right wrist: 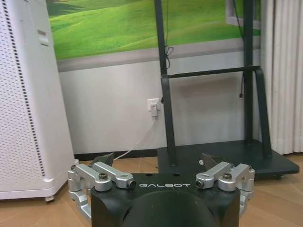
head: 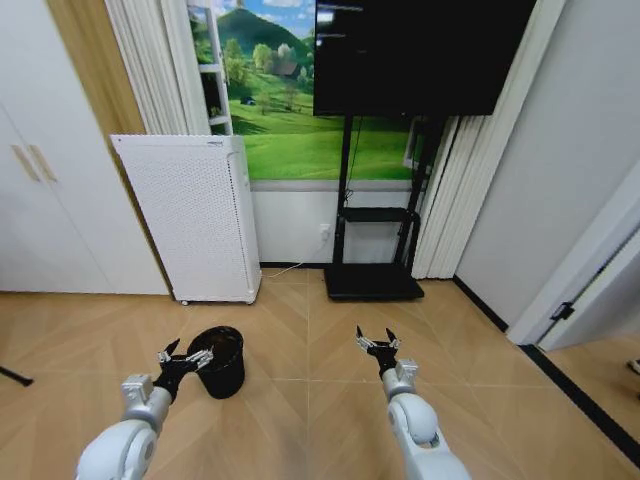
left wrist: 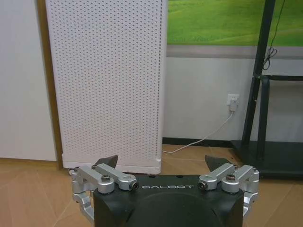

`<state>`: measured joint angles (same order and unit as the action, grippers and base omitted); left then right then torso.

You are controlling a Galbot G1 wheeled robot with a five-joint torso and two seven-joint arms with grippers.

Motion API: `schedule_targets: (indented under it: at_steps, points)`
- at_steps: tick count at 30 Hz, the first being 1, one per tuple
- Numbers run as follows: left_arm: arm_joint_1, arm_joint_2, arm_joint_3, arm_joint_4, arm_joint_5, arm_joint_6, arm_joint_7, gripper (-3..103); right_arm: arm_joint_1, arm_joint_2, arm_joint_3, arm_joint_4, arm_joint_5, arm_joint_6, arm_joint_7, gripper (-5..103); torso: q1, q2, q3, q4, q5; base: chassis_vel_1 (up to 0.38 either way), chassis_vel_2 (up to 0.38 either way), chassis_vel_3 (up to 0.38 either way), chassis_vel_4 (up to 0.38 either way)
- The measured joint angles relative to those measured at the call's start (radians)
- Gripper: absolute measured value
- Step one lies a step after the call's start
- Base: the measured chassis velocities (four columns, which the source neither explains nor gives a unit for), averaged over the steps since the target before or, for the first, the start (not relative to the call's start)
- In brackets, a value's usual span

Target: Pick up the trash bin and place the garbage on the floor into it.

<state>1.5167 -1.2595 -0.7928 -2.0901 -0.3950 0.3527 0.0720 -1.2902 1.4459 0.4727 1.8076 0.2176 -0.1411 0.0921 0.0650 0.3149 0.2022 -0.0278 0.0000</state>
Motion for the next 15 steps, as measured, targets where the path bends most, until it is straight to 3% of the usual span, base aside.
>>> schedule_targets:
  at_steps: [15]
  points:
    - [-0.017, -0.003, 0.014, 0.003, 0.048, 0.040, -0.012, 100, 0.000, -0.008, 0.005, -0.013, 0.001, 0.009, -0.004, 100, 0.016, 0.048, 0.033, 0.0002, 0.0000, 0.024, 0.022, 0.024, 0.025]
